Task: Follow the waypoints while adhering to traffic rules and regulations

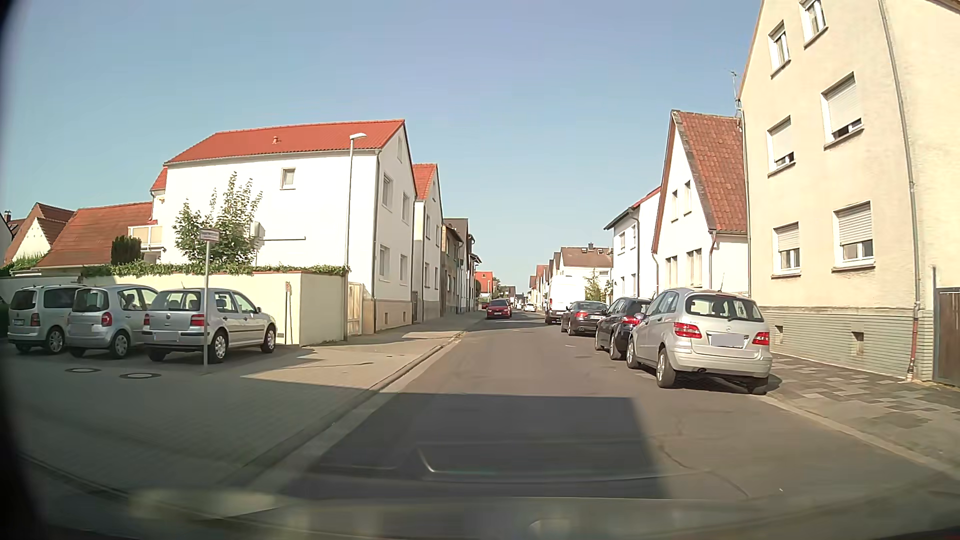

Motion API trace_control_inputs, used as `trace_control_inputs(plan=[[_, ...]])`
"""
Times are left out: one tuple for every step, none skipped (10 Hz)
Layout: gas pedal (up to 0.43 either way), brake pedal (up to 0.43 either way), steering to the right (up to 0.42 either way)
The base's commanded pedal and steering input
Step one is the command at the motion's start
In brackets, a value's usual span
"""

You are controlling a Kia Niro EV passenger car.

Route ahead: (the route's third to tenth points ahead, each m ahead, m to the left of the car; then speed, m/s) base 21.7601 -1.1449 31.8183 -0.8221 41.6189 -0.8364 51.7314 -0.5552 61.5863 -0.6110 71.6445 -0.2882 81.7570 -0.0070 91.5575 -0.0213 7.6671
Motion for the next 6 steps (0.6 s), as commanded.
trace_control_inputs(plan=[[0.169, 0.03, 0.009], [0.157, 0.03, 0.009], [0.157, 0.03, 0.008], [0.157, 0.03, 0.006], [0.138, 0.03, 0.004], [0.098, 0.03, 0.004]])
